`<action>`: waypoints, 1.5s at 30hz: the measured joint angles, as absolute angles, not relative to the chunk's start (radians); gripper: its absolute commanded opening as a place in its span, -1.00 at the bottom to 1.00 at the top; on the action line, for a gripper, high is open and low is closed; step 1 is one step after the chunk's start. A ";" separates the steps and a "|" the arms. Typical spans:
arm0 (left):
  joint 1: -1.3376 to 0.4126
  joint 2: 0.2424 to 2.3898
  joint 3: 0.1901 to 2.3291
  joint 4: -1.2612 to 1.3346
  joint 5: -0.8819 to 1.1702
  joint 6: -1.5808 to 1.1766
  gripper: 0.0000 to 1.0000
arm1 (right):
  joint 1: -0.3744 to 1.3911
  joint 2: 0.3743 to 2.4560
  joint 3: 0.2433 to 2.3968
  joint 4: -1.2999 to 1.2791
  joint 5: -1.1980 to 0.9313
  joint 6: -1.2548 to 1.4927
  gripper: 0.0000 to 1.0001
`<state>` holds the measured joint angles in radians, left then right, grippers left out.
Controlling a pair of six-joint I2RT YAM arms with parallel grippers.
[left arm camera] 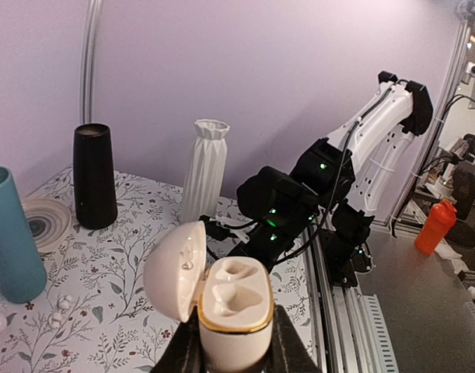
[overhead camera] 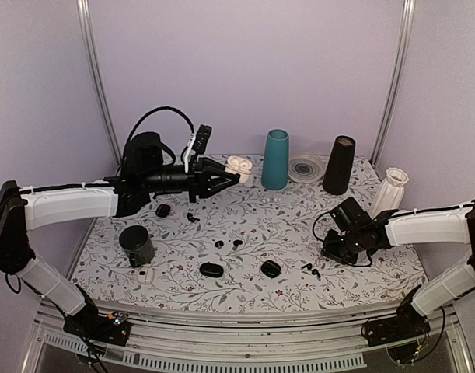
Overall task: Insert the wireless bluetooth earbuds into the charging case
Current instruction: Adjust the left earbud at the center of the board.
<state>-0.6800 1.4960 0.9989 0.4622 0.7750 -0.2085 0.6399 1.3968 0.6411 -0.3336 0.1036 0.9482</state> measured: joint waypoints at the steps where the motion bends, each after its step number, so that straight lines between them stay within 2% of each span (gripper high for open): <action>1: -0.680 1.496 0.999 0.458 0.776 -0.208 -1.00 | 0.640 1.407 0.642 -0.331 0.108 0.952 -0.43; 10: -0.680 1.486 0.999 0.437 0.776 -0.195 -1.00 | 0.638 1.490 0.692 -0.326 0.130 0.962 -0.58; 22: -0.680 1.460 0.995 0.435 0.772 -0.187 -1.00 | 0.638 1.588 0.772 -0.315 0.131 0.918 -0.59; 36: -0.680 1.449 0.982 0.430 0.768 -0.184 -1.00 | 0.553 1.645 0.851 -0.322 0.163 0.825 -0.51; 45: -0.680 1.449 0.982 0.430 0.769 -0.184 -1.00 | 0.570 1.644 0.860 -0.314 0.133 0.790 -0.36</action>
<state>-0.6796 1.4494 0.9821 0.4297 0.7689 -0.1841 0.5697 1.6444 0.8600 -0.3141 0.1326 0.7902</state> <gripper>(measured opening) 0.200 0.289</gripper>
